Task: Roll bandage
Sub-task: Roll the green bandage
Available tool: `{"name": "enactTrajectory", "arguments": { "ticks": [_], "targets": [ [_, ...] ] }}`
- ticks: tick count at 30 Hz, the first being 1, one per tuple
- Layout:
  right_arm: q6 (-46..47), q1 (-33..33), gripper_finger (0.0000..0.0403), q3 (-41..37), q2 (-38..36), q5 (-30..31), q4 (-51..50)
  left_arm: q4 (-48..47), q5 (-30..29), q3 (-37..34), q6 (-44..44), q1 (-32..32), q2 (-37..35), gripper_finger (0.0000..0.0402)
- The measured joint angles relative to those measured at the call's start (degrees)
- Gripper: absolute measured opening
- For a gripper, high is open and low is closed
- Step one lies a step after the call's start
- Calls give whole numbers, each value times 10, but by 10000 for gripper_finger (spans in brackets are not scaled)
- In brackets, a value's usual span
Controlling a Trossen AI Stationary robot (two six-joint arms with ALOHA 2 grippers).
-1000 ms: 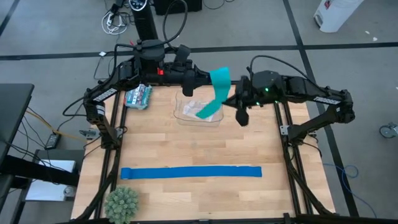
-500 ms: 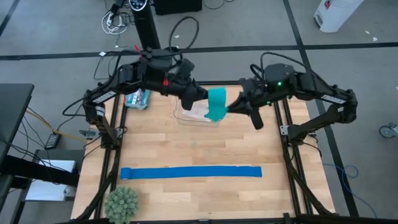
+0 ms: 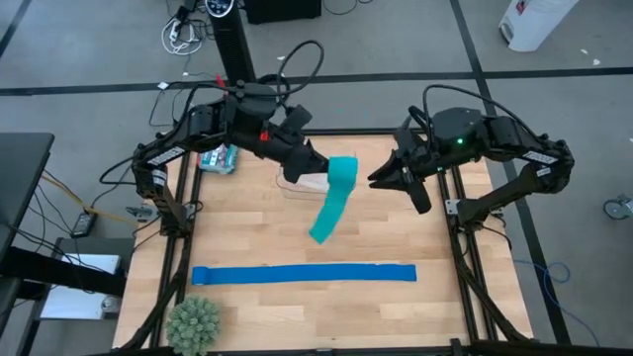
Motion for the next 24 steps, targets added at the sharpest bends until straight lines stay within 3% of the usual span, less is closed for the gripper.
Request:
{"name": "enactTrajectory", "arguments": {
  "ticks": [4,8,16,21,24],
  "targets": [
    [31,10,89,0,0,-26,44,0,45,0,-19,0,0,19],
    [6,13,122,0,0,-17,105,-16,53,0,-46,0,0,19],
    [6,9,204,-9,0,98,118,-47,64,0,-55,0,0,19],
    [62,21,206,-27,4,112,142,-46,65,0,-6,-4,-4,19],
    [110,38,198,-27,7,142,159,-36,35,0,47,-12,-22,19]
  ]
}}
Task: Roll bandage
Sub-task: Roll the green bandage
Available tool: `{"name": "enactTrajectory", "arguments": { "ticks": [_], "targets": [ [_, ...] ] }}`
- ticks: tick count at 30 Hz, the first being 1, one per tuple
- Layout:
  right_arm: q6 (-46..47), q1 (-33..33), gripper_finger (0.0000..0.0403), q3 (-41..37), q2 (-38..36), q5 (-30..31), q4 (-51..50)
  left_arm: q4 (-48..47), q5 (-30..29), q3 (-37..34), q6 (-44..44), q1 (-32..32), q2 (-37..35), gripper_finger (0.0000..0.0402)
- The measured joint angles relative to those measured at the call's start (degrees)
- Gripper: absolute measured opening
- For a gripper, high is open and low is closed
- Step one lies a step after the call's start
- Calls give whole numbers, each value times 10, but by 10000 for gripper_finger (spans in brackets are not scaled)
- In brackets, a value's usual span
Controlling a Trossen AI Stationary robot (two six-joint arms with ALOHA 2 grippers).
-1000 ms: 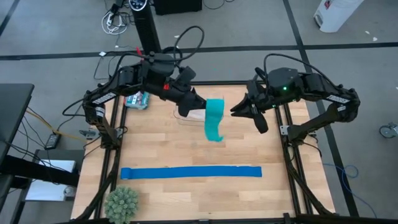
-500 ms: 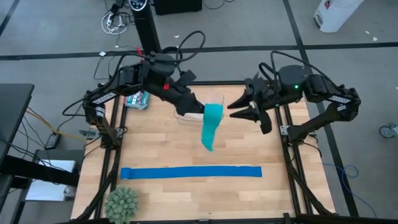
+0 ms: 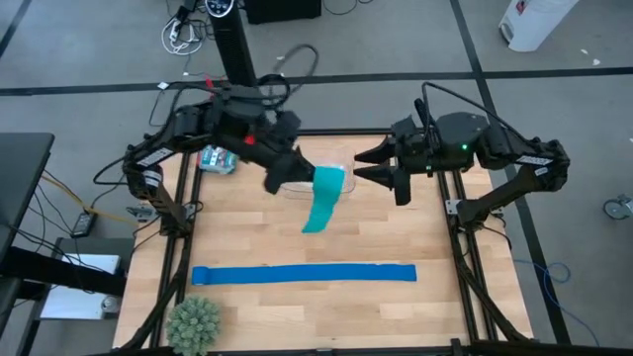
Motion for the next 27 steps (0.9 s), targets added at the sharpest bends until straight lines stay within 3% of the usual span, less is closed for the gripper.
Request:
{"name": "enactTrajectory", "arguments": {
  "ticks": [5,8,11,14,19,23,27],
  "targets": [
    [66,52,181,0,2,79,21,4,-79,1,108,-1,-31,19],
    [66,87,174,0,5,126,50,3,-118,1,122,-1,-45,19],
    [40,95,168,9,16,133,56,5,-165,1,116,-4,-64,19],
    [-6,75,162,21,30,94,56,1,-234,1,116,-10,-83,19],
    [-39,11,157,48,55,-35,54,-19,-370,1,121,-23,-95,19],
    [-49,-32,156,62,64,-140,52,-5,-425,1,147,-42,-92,19],
    [-77,-56,156,64,66,-187,30,6,-482,1,135,-80,-69,19]
  ]
}}
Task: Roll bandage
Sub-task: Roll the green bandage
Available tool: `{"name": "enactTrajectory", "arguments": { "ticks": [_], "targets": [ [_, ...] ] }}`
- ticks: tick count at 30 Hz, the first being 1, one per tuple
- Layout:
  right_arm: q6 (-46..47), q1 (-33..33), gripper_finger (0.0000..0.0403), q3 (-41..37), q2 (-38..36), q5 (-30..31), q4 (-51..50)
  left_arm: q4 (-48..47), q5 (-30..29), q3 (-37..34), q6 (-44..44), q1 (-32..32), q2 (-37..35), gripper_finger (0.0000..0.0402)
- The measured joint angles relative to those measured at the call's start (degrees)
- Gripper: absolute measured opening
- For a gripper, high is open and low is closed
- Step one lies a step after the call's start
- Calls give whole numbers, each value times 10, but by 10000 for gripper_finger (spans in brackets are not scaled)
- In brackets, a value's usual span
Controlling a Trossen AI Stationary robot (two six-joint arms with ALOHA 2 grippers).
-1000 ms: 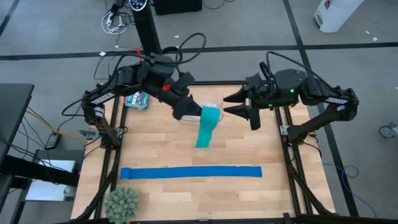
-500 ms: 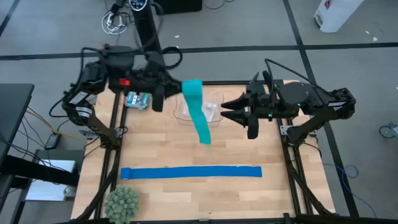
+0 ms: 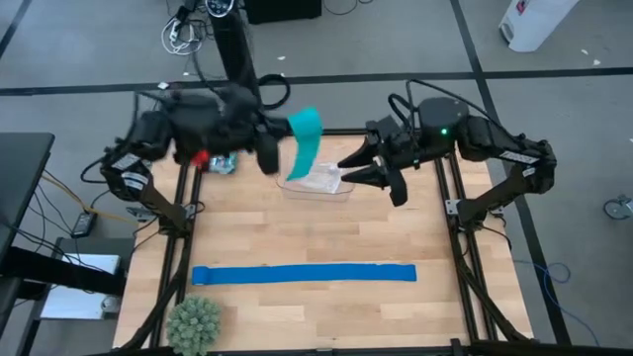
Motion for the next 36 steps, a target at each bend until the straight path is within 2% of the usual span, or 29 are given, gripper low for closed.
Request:
{"name": "enactTrajectory", "arguments": {
  "ticks": [3,7,10,15,18,23,32,36],
  "targets": [
    [-50,-8,156,0,-13,-30,-10,2,-31,0,0,-35,20,19],
    [-85,-20,155,1,-36,-39,-16,-4,-85,0,4,-65,36,19],
    [-86,-37,155,1,-38,-36,-26,-2,-90,0,22,-72,38,19],
    [-31,-58,155,0,-38,-28,-11,1,-67,0,60,-75,31,19],
    [8,-62,155,1,-33,1,7,1,-27,0,83,-75,17,19],
    [39,-57,155,1,-21,9,69,-2,33,0,108,-75,-16,19],
    [101,1,153,0,23,84,85,-81,67,0,123,-94,-60,19],
    [88,40,153,0,42,134,90,-129,69,0,92,-100,-62,19]
  ]
}}
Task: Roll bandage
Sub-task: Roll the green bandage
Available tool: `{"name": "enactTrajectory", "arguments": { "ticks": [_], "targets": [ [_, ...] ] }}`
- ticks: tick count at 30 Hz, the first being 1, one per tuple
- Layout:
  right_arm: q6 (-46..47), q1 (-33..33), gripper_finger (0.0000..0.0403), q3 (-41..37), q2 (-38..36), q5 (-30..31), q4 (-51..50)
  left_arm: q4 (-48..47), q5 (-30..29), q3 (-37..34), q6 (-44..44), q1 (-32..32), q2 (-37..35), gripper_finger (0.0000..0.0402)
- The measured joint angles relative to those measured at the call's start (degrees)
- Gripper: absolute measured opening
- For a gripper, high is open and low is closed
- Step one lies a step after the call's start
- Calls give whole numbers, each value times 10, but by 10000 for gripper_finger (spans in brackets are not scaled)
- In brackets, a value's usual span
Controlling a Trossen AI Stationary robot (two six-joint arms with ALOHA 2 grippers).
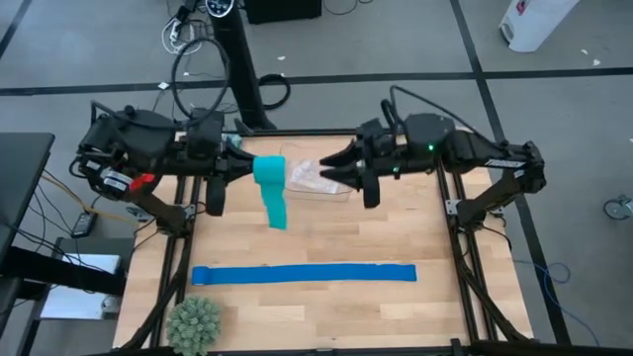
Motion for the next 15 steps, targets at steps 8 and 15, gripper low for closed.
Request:
{"name": "enactTrajectory", "arguments": {
  "ticks": [8,15],
  "targets": [
    [-86,37,153,0,1,40,12,-25,-30,-25,-81,-15,0,19],
    [-153,38,153,27,-19,18,-41,88,-25,-102,-107,-15,0,19]
  ]
}}
